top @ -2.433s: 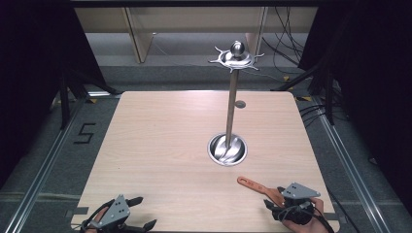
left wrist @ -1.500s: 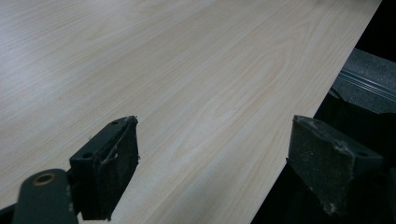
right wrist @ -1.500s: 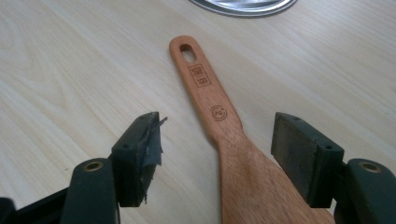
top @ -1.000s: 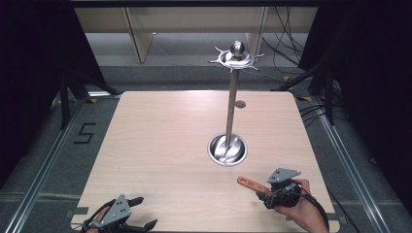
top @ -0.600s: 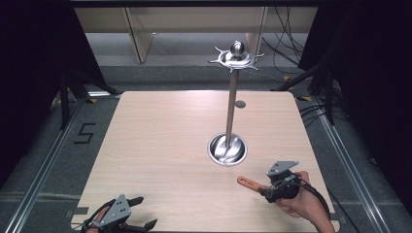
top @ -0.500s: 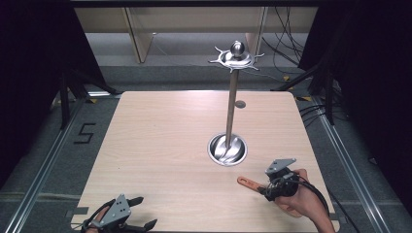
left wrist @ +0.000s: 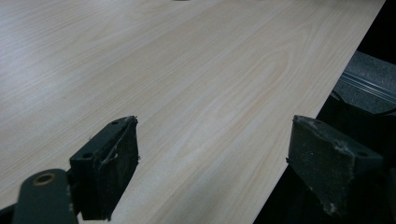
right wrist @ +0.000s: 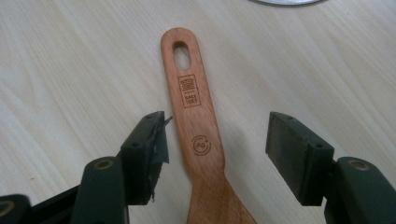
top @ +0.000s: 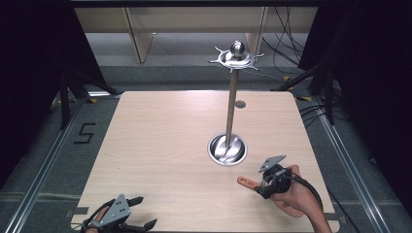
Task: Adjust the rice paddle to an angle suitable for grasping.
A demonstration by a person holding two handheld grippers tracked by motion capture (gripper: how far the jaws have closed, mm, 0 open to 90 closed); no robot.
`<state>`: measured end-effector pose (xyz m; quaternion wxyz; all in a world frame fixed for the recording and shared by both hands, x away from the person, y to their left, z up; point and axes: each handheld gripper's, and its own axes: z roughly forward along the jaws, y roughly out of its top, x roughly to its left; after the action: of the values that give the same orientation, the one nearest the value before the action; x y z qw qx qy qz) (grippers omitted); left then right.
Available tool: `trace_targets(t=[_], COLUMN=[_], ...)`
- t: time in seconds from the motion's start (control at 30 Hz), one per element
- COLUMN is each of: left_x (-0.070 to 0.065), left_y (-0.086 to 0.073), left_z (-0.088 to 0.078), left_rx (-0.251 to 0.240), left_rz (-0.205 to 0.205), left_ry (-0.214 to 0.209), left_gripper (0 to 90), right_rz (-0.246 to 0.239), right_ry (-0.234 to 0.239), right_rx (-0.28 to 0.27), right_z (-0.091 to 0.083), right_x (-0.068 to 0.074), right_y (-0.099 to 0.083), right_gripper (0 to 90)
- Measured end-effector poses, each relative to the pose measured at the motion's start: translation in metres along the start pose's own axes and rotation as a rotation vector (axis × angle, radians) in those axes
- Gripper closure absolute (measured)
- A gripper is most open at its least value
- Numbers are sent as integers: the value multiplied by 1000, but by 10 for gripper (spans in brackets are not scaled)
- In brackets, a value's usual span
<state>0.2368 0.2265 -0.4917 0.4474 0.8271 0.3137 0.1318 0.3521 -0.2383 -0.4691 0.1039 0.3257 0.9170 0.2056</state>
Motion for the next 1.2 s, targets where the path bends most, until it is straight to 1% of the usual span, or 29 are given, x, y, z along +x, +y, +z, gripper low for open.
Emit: trace_targets(t=[0.03,0.07,0.13,0.2,0.23,0.27,0.3,0.33,0.37,0.4,0.43,0.47,0.5,0.53,0.6,0.63,0.67,0.7,0.73,0.83,0.87,0.93,0.97,1.03,1.07,1.1,1.13,1.17,1.2], left_x=[0,1,1,1,1,1,2,2,0,-1,-1,-1,1,1,2,3,2,1,0,0,0,0,1,1,1,1,1,1,1], left_y=[0,0,0,0,0,0,1,0,0,0,0,0,0,1,1,1,1,1,1,0,1,1,1,1,1,1,1,1,1], left_z=[1,0,0,-1,-1,-1,-1,-1,0,1,1,1,0,-1,-1,-1,-1,-1,0,0,0,0,-1,-1,-1,-2,-2,-2,-2], left_rx=[-13,2,2,7,4,-1,0,9,-5,-13,-13,-12,-13,-4,5,11,-7,-15,-24,-23,-23,-26,-18,-19,-20,-19,-17,-16,-17], left_rz=[-3,15,14,23,15,19,36,32,8,-2,-1,3,25,31,39,45,34,25,15,15,16,16,27,26,23,24,27,29,28], left_ry=[8,17,11,12,7,1,0,12,15,6,6,6,7,-1,3,8,4,2,0,0,1,2,3,3,4,3,3,3,3], left_gripper=[157,157,157,157,157,157,158,157,157,157,157,157,157,157,157,157,158,157,157,157,157,157,157,157,157,157,157,158,157], right_rz=[5,-5,-13,-33,-30,-38,-35,-36,-46,-33,-56,-54,-58,-64,-81,-66,-83,-75,-94,-96,-112,-102,-113,-104,-111,-104,-84,-76,-90], right_ry=[-1,4,-1,12,6,13,6,11,9,15,19,19,28,26,30,24,24,26,43,44,46,45,39,49,50,53,62,59,49], right_rx=[8,10,21,27,32,41,45,55,58,71,66,70,72,85,95,113,109,128,121,150,157,172,175,188,185,186,193,199,207], right_z=[0,1,3,5,5,4,5,5,6,6,7,8,9,10,11,12,13,13,14,15,16,17,17,19,19,20,19,20,20], right_x=[0,0,-1,-1,0,0,1,2,2,3,2,2,3,2,2,3,2,2,2,4,4,4,3,3,1,0,1,1,0], right_y=[1,1,2,3,4,4,5,6,7,7,8,8,8,9,10,11,12,12,14,16,17,18,19,20,20,21,22,22,23], right_gripper=[397,399,403,412,413,417,422,427,431,435,442,450,459,467,490,493,508,527,531,550,551,562,570,585,601,609,613,619,626])
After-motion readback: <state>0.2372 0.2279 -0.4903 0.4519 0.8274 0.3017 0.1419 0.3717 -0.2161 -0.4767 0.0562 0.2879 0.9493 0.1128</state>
